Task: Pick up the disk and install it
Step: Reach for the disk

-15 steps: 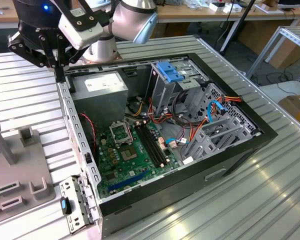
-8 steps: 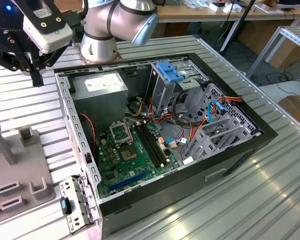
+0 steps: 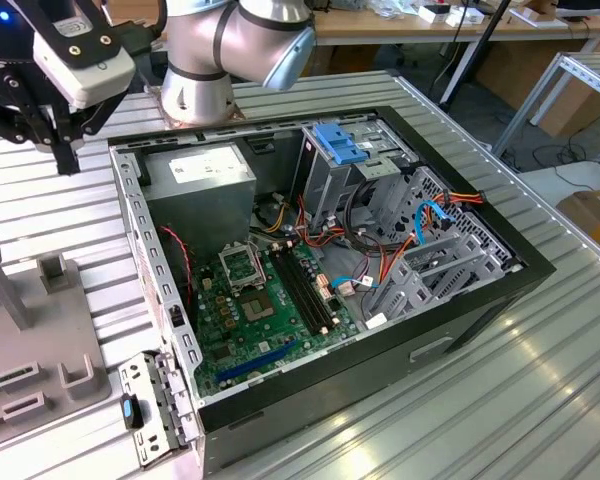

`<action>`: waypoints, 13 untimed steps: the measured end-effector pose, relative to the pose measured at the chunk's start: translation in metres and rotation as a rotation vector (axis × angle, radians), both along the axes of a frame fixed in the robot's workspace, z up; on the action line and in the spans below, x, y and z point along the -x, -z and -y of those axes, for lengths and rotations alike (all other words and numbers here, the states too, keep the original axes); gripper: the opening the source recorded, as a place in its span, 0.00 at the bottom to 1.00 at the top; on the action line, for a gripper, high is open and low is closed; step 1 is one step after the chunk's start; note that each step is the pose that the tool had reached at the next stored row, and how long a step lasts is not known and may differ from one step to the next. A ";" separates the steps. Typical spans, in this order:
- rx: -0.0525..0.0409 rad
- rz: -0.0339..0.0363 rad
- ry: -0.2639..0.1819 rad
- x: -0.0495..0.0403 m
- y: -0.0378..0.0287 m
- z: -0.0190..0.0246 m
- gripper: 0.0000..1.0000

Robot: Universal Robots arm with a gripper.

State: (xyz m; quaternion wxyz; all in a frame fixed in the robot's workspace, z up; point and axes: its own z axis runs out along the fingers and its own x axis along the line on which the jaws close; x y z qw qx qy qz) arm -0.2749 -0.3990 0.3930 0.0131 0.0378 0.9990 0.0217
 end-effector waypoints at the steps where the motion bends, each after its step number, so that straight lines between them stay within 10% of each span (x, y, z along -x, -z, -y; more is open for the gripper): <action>1: 0.0001 -0.0001 0.000 0.0040 0.0000 0.0000 0.11; 13: 0.0000 0.0001 0.000 0.0585 0.0018 0.0000 0.11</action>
